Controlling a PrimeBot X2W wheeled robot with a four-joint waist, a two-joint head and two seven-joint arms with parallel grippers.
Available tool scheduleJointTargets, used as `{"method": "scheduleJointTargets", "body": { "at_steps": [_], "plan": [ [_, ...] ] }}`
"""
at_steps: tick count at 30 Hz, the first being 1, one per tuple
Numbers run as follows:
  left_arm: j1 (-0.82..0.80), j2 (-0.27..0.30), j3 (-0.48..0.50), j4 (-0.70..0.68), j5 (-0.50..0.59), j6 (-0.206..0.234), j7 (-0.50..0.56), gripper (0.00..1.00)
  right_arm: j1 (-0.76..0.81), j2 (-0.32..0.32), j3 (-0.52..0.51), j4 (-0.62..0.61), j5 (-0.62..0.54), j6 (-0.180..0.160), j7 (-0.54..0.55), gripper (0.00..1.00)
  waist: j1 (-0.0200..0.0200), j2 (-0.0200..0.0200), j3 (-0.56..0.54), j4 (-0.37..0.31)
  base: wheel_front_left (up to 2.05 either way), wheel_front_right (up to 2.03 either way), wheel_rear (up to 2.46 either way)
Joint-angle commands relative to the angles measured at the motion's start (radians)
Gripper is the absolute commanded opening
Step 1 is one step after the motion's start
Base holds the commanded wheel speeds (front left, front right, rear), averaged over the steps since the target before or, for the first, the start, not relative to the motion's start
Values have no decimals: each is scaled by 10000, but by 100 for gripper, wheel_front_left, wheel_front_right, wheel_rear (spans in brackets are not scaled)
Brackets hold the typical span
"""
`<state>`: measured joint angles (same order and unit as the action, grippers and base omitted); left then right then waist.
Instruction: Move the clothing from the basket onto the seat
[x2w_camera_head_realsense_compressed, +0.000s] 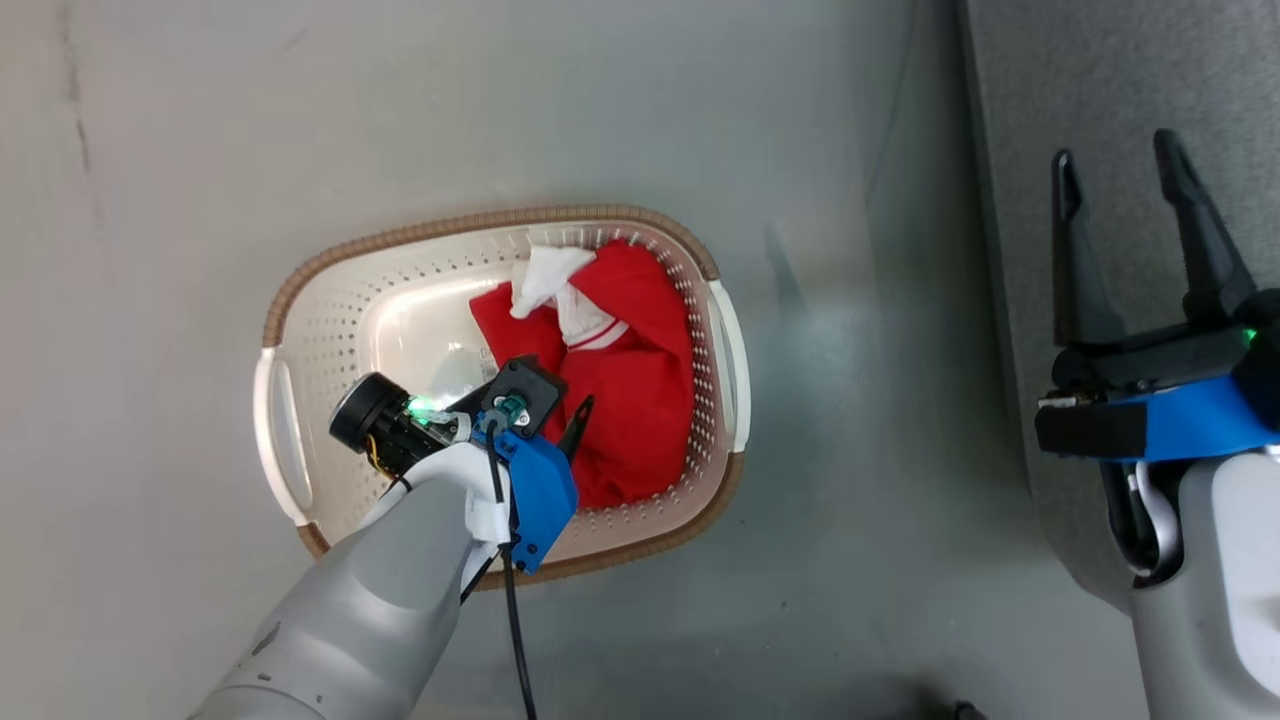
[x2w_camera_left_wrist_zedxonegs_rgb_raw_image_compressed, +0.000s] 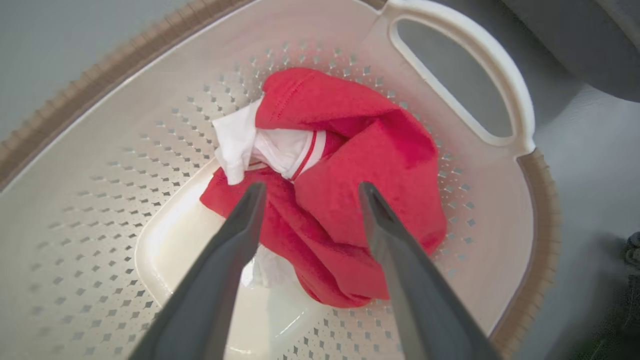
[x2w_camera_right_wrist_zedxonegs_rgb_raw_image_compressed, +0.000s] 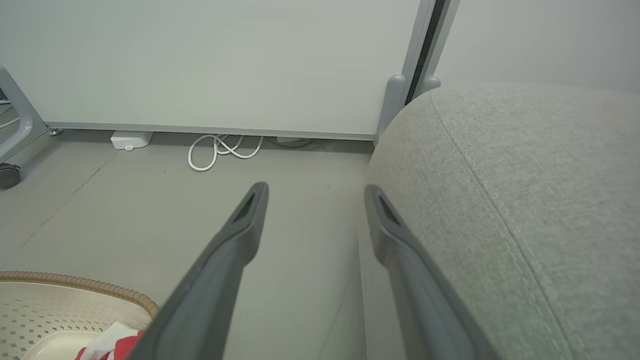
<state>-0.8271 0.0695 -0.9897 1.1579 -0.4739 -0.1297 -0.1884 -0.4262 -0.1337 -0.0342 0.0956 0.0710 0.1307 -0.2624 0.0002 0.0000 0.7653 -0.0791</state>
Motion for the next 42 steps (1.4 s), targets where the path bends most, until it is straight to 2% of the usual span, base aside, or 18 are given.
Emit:
{"method": "scheduleJointTargets", "body": {
  "at_steps": [1,8,16,28,42],
  "plan": [
    [-191,31,-84,37,-85,-7,67,100,-192,-54,-20,-71,-48,1,-41,100,-2,0,276,11,0,0,0],
    [-534,139,-851,78,-1368,-8,1159,100,-352,-98,-142,-321,-116,1,-39,100,-2,0,1010,54,0,0,0],
    [-910,225,-1426,128,-2548,-8,1924,100,-437,-235,-291,-509,-119,1,-39,100,-2,0,1667,175,0,0,0],
    [-1539,203,-1834,29,-3986,-8,1967,100,-356,-258,-443,-696,-157,1,-14,100,-2,0,2481,125,0,0,0],
    [-2060,81,-2571,114,-4533,-8,1647,100,-276,-169,-584,-784,-124,0,18,100,-2,0,2977,10,0,0,0]
  ]
}}
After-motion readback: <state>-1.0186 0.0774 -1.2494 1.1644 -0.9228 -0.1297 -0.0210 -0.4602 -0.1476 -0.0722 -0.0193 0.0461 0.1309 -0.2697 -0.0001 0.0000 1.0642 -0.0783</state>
